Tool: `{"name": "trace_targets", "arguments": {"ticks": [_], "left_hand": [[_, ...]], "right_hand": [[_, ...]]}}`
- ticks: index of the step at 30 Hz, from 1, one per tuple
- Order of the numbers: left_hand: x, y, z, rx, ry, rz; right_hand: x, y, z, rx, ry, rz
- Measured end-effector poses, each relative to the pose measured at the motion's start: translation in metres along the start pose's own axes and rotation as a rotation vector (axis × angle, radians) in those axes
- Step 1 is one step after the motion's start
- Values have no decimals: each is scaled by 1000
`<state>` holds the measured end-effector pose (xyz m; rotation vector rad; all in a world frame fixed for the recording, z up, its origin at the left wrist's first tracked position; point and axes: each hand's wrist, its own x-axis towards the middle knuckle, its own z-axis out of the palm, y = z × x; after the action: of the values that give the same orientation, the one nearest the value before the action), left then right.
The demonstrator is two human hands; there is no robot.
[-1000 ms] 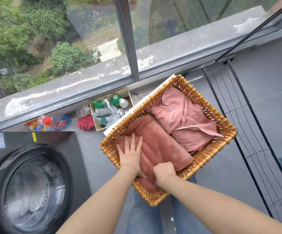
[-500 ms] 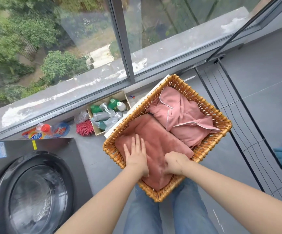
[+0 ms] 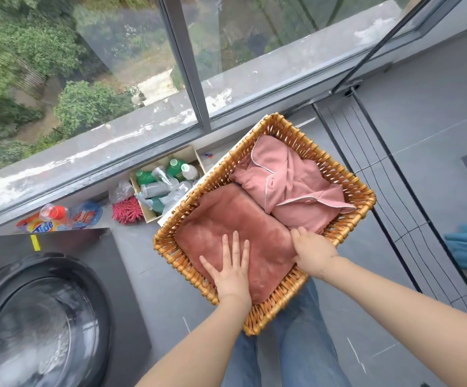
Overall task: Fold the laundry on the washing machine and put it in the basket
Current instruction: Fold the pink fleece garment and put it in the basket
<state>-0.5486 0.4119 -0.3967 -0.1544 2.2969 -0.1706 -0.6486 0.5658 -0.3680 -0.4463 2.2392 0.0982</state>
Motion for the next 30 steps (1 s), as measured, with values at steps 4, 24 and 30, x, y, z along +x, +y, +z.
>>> {"name": "trace_targets", "arguments": {"ticks": [4, 24, 30], "left_hand": [[7, 9, 13, 43, 60, 5], [55, -84, -78, -521, 132, 175], [79, -87, -59, -694, -84, 79]], "right_hand": [[17, -3, -4, -19, -72, 58], [-37, -55, 13, 113, -89, 205], [-26, -64, 22, -77, -146, 239]]}}
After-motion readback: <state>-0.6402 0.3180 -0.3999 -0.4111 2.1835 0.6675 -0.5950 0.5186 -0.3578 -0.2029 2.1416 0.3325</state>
